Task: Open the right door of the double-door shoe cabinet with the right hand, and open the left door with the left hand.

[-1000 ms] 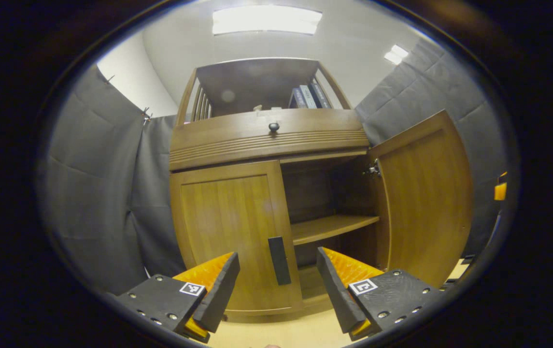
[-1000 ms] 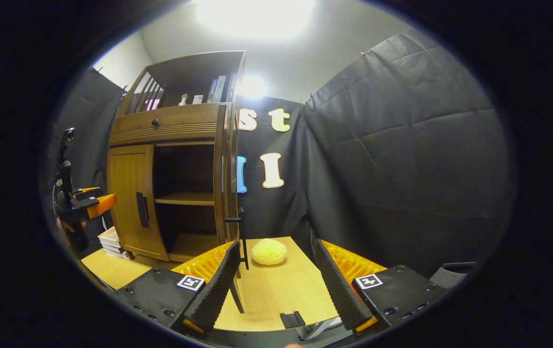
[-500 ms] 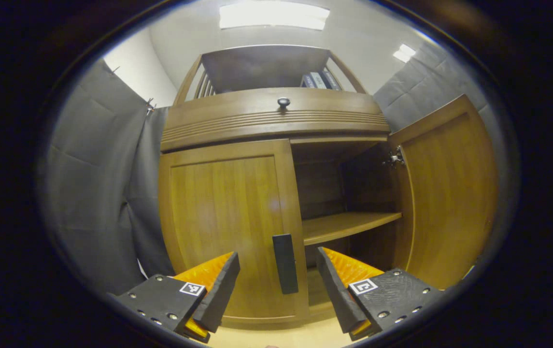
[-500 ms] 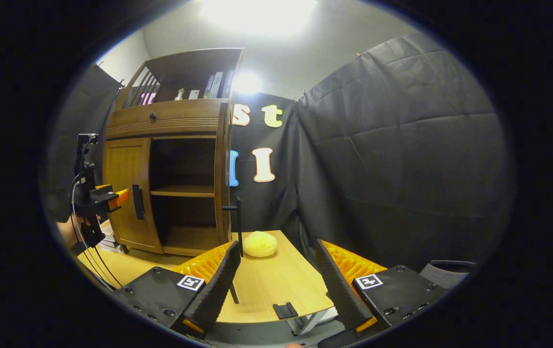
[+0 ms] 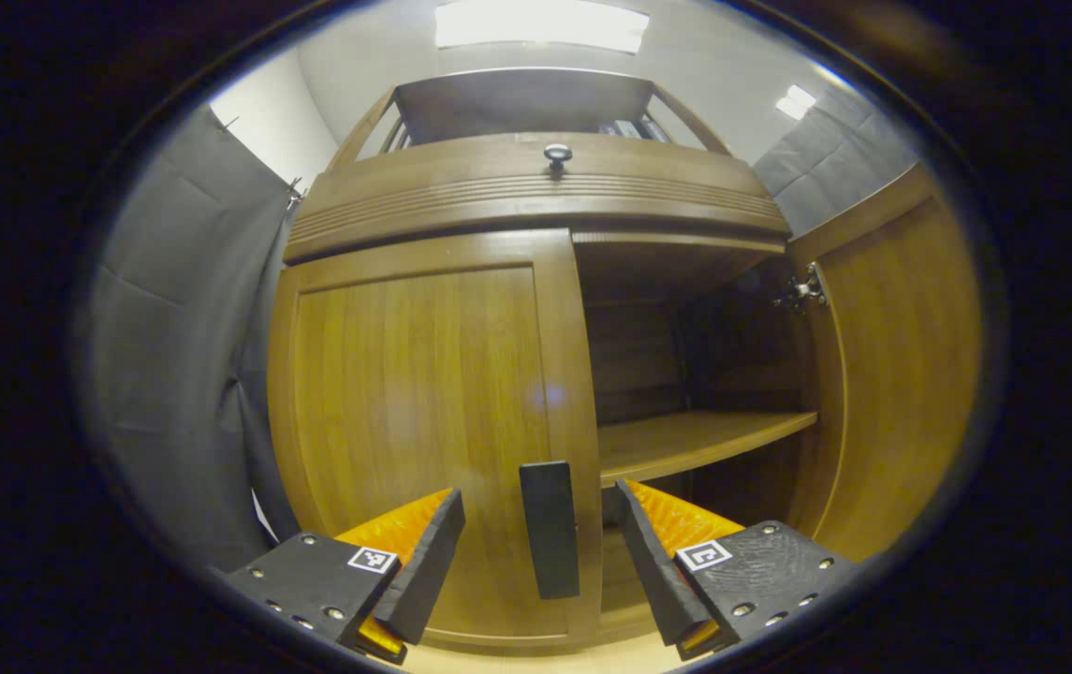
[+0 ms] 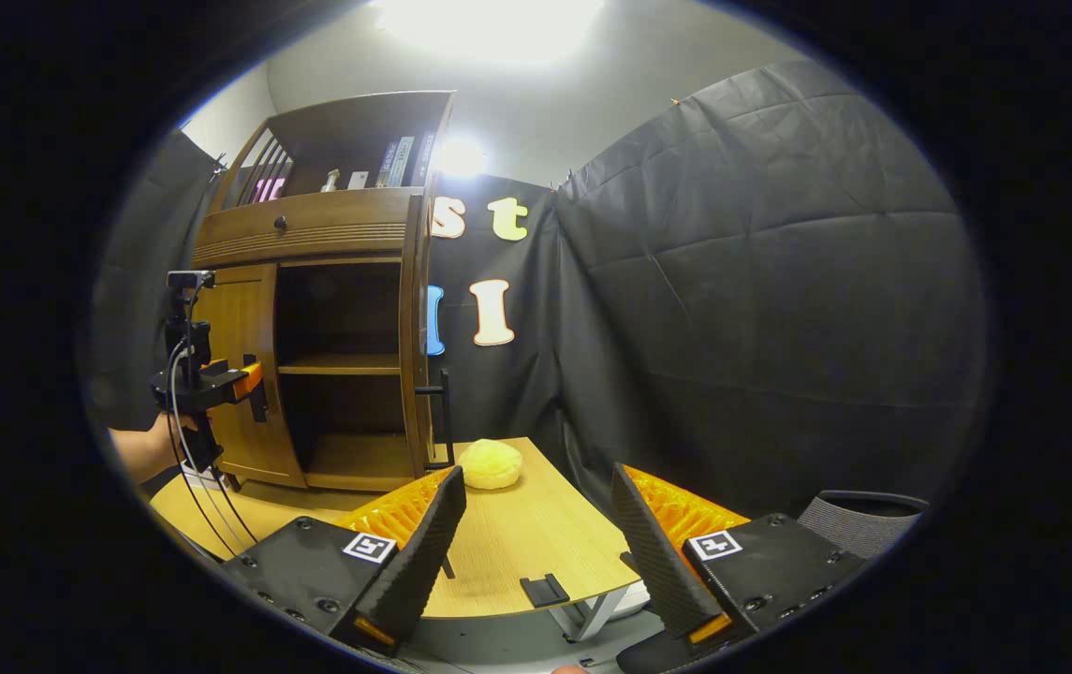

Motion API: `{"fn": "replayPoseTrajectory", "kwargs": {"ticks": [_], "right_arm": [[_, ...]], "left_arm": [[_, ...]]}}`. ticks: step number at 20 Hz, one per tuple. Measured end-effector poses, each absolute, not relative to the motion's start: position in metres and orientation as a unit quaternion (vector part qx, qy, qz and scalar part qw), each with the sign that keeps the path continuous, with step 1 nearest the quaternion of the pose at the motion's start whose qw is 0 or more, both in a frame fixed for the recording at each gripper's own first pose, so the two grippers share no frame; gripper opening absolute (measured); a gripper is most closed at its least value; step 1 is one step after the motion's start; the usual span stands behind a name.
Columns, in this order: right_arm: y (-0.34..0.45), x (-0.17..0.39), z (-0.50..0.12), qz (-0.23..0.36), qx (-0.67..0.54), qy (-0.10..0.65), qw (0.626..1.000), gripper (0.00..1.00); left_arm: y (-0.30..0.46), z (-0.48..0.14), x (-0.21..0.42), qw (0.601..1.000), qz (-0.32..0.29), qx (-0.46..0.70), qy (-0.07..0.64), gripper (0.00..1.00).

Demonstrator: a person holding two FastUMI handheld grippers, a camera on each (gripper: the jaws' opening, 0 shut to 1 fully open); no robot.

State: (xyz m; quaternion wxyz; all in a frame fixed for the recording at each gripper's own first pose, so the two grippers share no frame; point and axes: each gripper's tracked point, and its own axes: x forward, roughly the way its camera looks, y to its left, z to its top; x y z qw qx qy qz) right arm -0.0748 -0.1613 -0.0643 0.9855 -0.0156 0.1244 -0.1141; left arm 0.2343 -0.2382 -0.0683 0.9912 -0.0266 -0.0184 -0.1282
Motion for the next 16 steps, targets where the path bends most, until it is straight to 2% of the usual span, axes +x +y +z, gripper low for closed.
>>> {"fn": "replayPoseTrajectory", "kwargs": {"ticks": [4,9,15,16], "right_arm": [[-0.166,-0.078,-0.066,-0.12,-0.019,0.129,0.984,0.98],[-0.173,-0.084,-0.064,-0.124,-0.009,0.129,0.984,0.98],[-0.175,-0.083,-0.063,-0.117,-0.007,0.126,0.985,0.97],[-0.174,-0.082,-0.062,-0.114,-0.006,0.125,0.986,0.98]], "left_arm": [[-0.247,-0.085,0.25,0.99,-0.134,-0.036,0.009,0.94],[-0.249,-0.099,0.258,0.99,-0.127,-0.056,0.03,0.57],[-0.253,-0.104,0.258,0.99,-0.124,-0.054,0.039,0.27],[-0.252,-0.104,0.256,0.99,-0.123,-0.052,0.043,0.25]]}}
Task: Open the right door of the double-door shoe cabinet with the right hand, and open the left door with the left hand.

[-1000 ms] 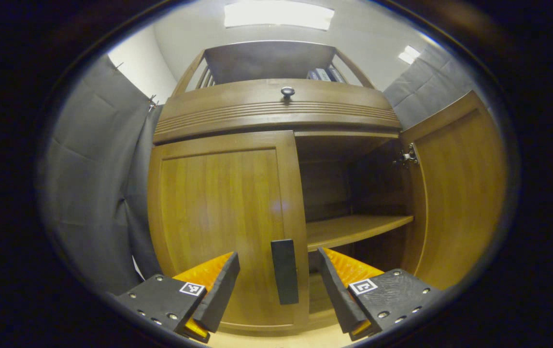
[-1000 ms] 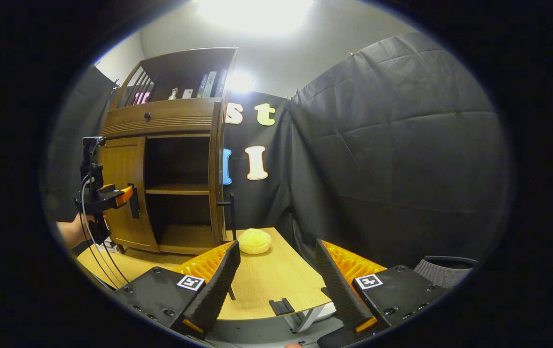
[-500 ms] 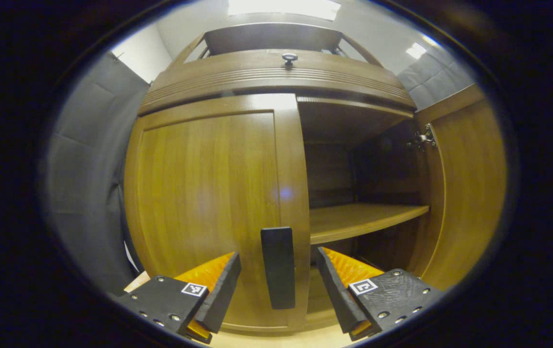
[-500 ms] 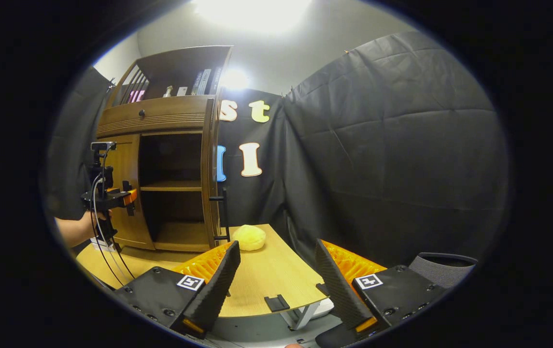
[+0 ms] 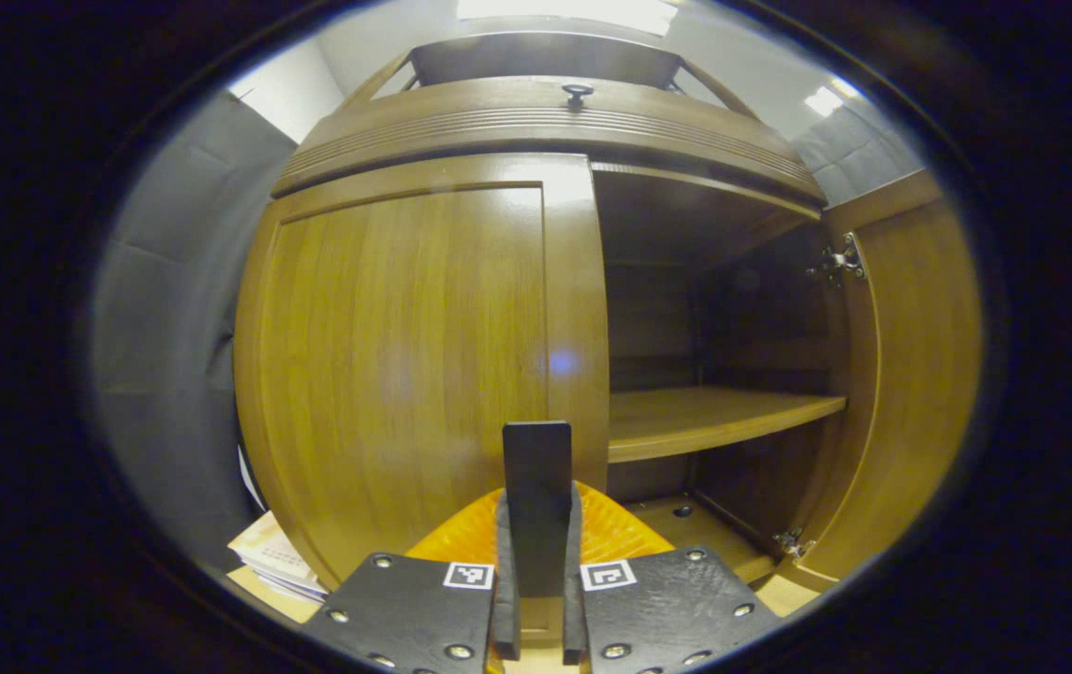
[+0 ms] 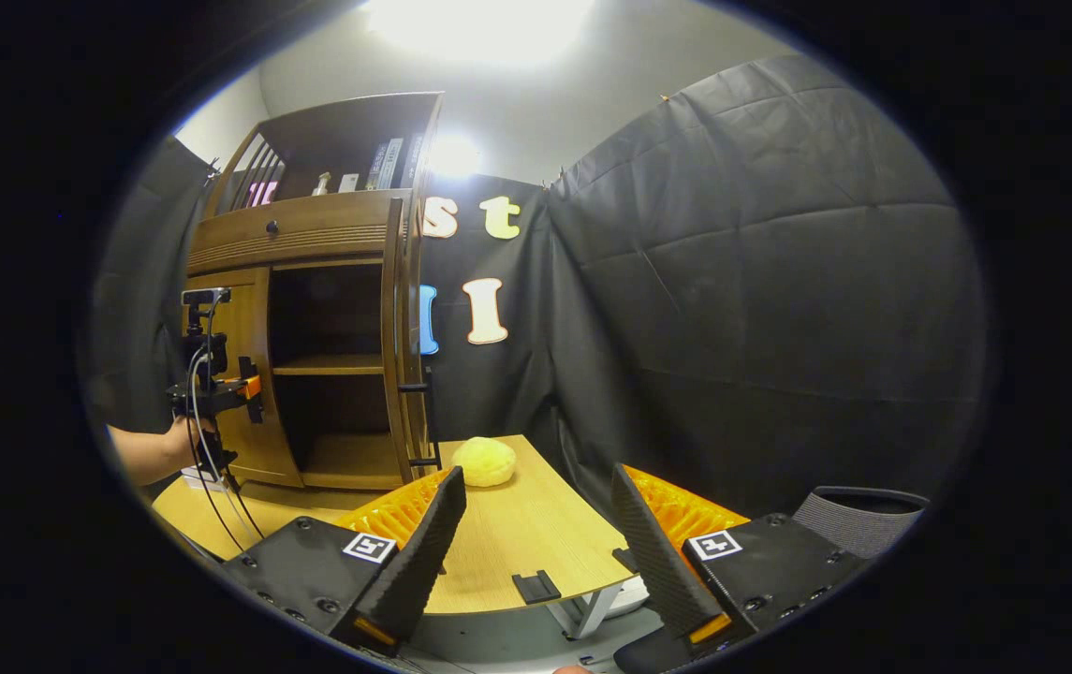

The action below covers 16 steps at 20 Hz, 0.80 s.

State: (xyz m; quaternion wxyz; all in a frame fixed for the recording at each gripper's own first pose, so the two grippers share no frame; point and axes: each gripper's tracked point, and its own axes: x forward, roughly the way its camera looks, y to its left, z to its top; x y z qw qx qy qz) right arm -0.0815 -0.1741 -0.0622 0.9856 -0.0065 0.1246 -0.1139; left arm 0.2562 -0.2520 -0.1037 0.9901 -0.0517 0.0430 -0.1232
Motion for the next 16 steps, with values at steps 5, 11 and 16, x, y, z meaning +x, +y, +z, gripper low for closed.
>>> {"fn": "replayPoseTrajectory", "kwargs": {"ticks": [5,11,16], "right_arm": [[-0.165,-0.07,-0.061,-0.092,-0.006,0.116,0.989,0.98],[-0.146,-0.055,-0.061,-0.053,-0.009,0.109,0.993,0.93],[-0.125,-0.039,-0.064,-0.024,-0.006,0.109,0.994,0.98]], "left_arm": [[-0.243,-0.1,0.233,0.988,-0.133,-0.057,0.044,0.2],[-0.217,-0.098,0.188,0.988,-0.141,-0.054,0.045,0.2],[-0.193,-0.095,0.157,0.988,-0.137,-0.055,0.051,0.17]]}}
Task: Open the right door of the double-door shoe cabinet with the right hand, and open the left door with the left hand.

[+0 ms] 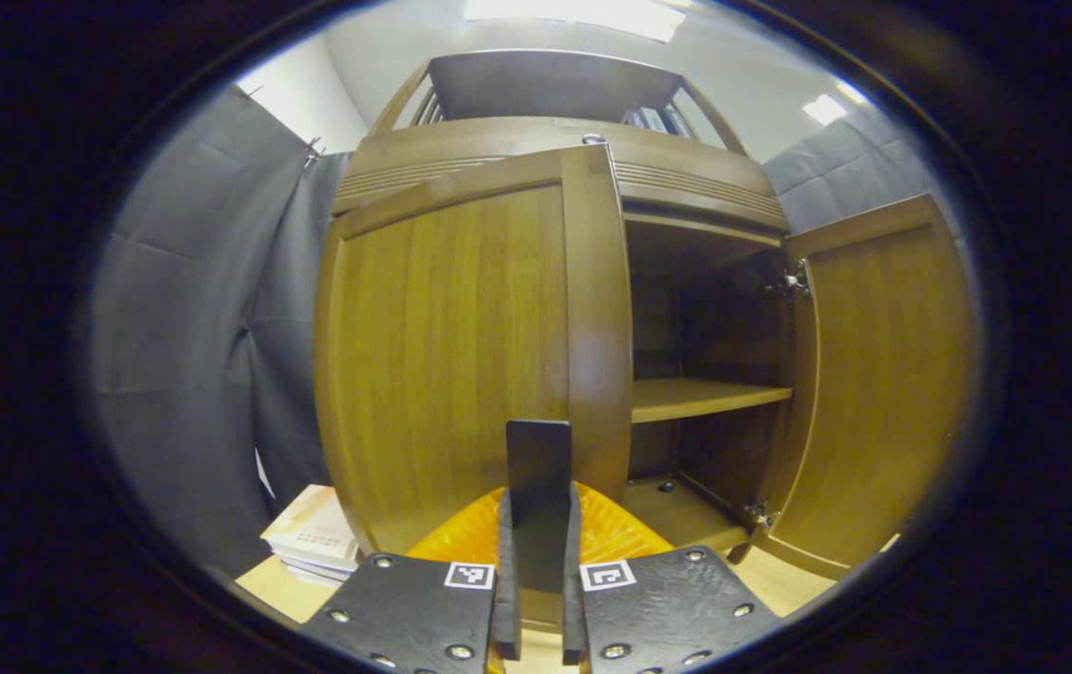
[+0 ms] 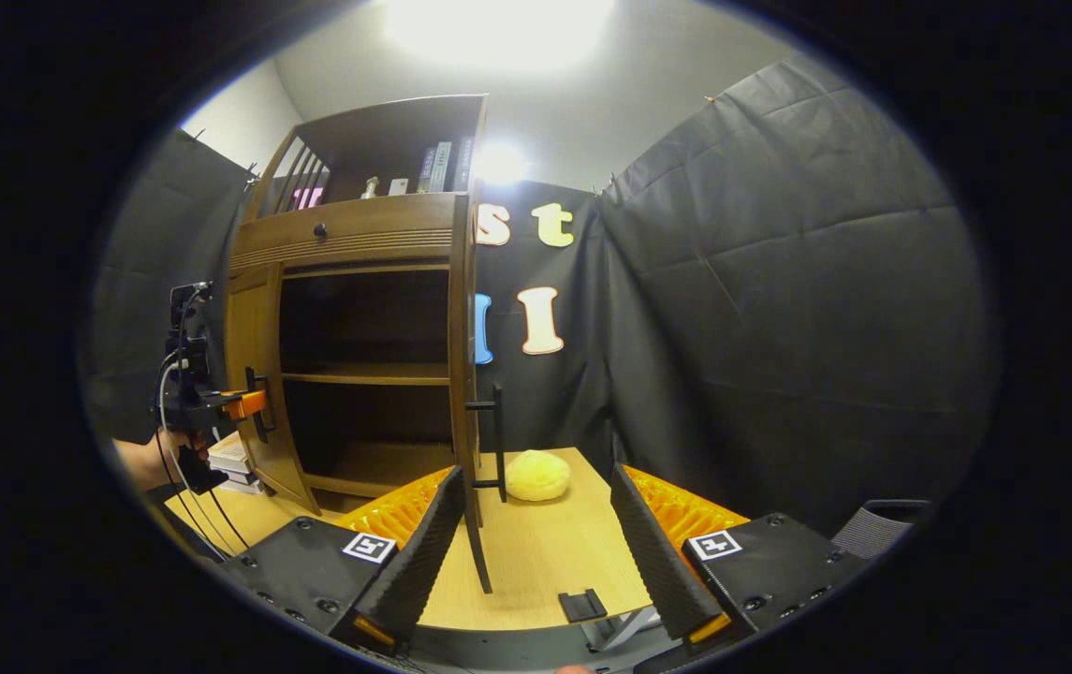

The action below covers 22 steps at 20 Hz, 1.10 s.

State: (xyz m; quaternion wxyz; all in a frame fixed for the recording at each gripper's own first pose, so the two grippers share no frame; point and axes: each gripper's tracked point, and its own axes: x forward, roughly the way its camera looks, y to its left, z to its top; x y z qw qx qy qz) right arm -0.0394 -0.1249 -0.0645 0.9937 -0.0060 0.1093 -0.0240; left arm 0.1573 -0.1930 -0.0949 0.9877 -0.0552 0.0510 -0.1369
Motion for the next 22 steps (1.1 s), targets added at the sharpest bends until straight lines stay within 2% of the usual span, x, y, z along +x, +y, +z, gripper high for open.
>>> {"fn": "replayPoseTrajectory", "kwargs": {"ticks": [7,13,14,15,16,19,22], "right_arm": [[-0.094,-0.023,-0.064,0.017,-0.003,0.1,0.995,0.98],[-0.063,-0.015,-0.063,0.051,0.0,0.092,0.994,0.97],[-0.057,-0.014,-0.063,0.058,0.001,0.092,0.994,0.92],[-0.05,-0.013,-0.063,0.064,0.002,0.092,0.994,0.97],[-0.043,-0.012,-0.063,0.07,0.003,0.092,0.993,0.98],[-0.024,-0.011,-0.064,0.089,0.002,0.09,0.992,0.98],[-0.006,-0.009,-0.062,0.108,-0.001,0.089,0.99,0.98]], "left_arm": [[-0.155,-0.092,0.124,0.989,-0.125,-0.061,0.059,0.2],[-0.105,-0.094,0.094,0.992,-0.1,-0.057,0.059,0.15],[-0.099,-0.092,0.09,0.992,-0.098,-0.058,0.058,0.14],[-0.093,-0.093,0.087,0.992,-0.096,-0.058,0.059,0.13],[-0.087,-0.093,0.084,0.992,-0.094,-0.059,0.059,0.13],[-0.066,-0.094,0.079,0.994,-0.079,-0.053,0.059,0.07],[-0.038,-0.101,0.079,0.995,-0.06,-0.053,0.065,0.07]]}}
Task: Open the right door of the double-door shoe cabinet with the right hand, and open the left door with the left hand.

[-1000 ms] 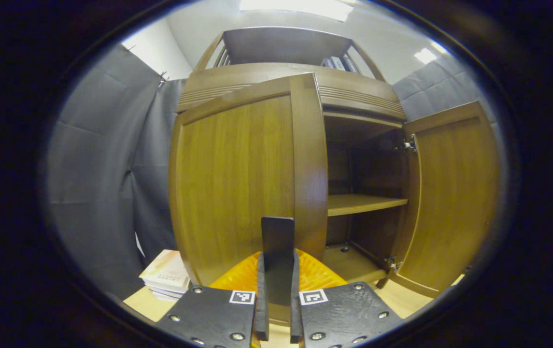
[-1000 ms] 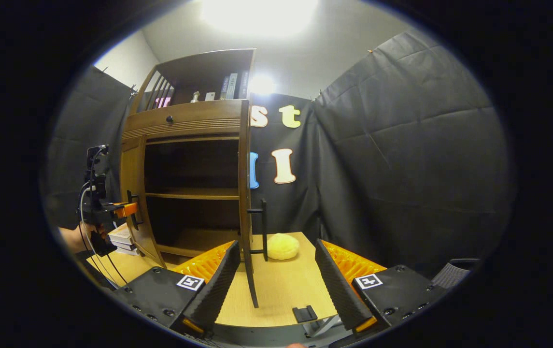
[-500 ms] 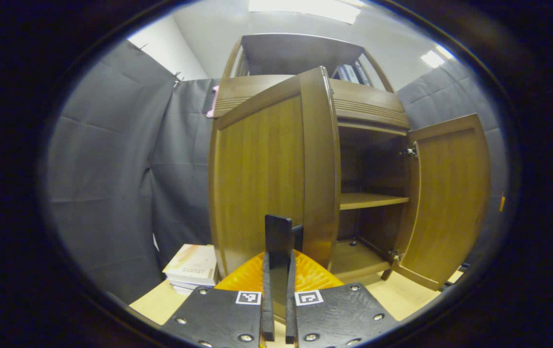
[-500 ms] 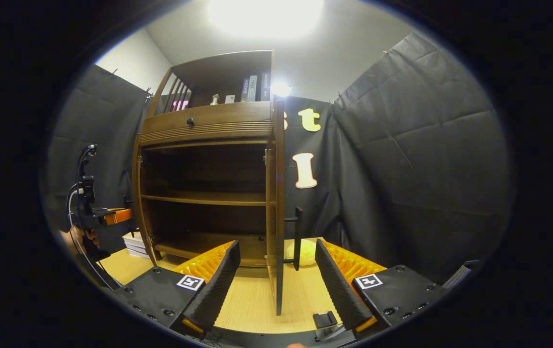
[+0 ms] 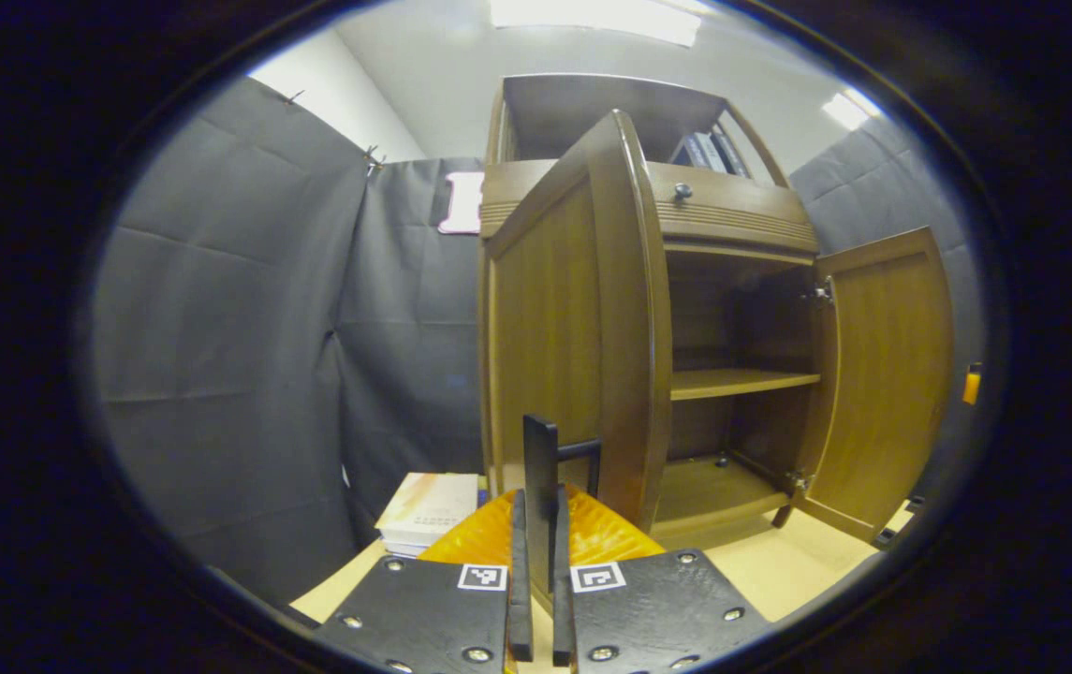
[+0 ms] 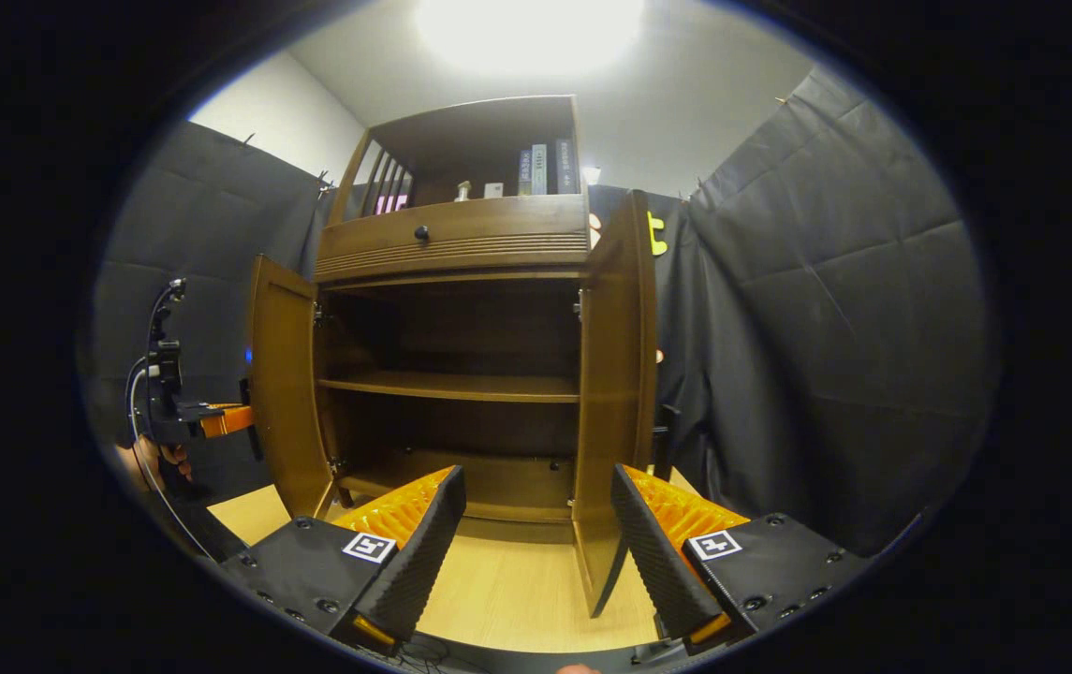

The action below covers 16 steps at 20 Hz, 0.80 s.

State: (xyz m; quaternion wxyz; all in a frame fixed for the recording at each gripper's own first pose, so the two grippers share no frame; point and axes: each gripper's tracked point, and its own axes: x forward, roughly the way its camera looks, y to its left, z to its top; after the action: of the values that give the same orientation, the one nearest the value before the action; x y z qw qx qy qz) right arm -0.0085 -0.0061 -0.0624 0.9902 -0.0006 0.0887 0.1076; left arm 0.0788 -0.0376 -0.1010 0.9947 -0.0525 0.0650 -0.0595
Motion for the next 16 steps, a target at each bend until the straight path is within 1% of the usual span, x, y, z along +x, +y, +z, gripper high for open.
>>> {"fn": "replayPoseTrajectory", "kwargs": {"ticks": [1,2,3,5,6,8,9,10,13,14,16], "right_arm": [[-0.001,-0.008,-0.062,0.112,0.0,0.088,0.99,0.98],[0.004,-0.007,-0.062,0.115,0.0,0.088,0.989,0.98],[0.01,-0.006,-0.063,0.118,0.0,0.088,0.989,0.98],[0.021,-0.004,-0.064,0.124,0.0,0.09,0.988,0.98],[0.026,-0.003,-0.063,0.127,-0.001,0.09,0.988,0.97],[0.036,-0.002,-0.062,0.13,-0.003,0.088,0.988,0.98],[0.04,-0.002,-0.061,0.131,-0.003,0.087,0.988,0.98],[0.046,0.0,-0.06,0.132,-0.002,0.086,0.988,0.98],[0.058,0.0,-0.063,0.131,0.0,0.086,0.988,0.98],[0.063,0.0,-0.064,0.13,-0.001,0.086,0.988,0.98],[0.071,0.001,-0.065,0.125,-0.003,0.088,0.988,0.98]], "left_arm": [[-0.031,-0.101,0.079,0.995,-0.057,-0.057,0.066,0.07],[-0.022,-0.099,0.079,0.995,-0.049,-0.056,0.065,0.12],[-0.012,-0.098,0.075,0.996,-0.041,-0.051,0.065,0.07],[0.003,-0.098,0.074,0.996,-0.038,-0.052,0.059,0.12],[0.009,-0.098,0.075,0.996,-0.037,-0.052,0.057,0.07],[0.02,-0.101,0.076,0.997,-0.036,-0.047,0.056,0.07],[0.025,-0.103,0.078,0.997,-0.036,-0.048,0.057,0.1],[0.031,-0.105,0.078,0.996,-0.034,-0.051,0.058,0.07],[0.05,-0.11,0.079,0.996,-0.03,-0.053,0.06,0.1],[0.052,-0.111,0.081,0.996,-0.036,-0.055,0.058,0.12],[0.057,-0.112,0.084,0.996,-0.046,-0.052,0.055,0.12]]}}
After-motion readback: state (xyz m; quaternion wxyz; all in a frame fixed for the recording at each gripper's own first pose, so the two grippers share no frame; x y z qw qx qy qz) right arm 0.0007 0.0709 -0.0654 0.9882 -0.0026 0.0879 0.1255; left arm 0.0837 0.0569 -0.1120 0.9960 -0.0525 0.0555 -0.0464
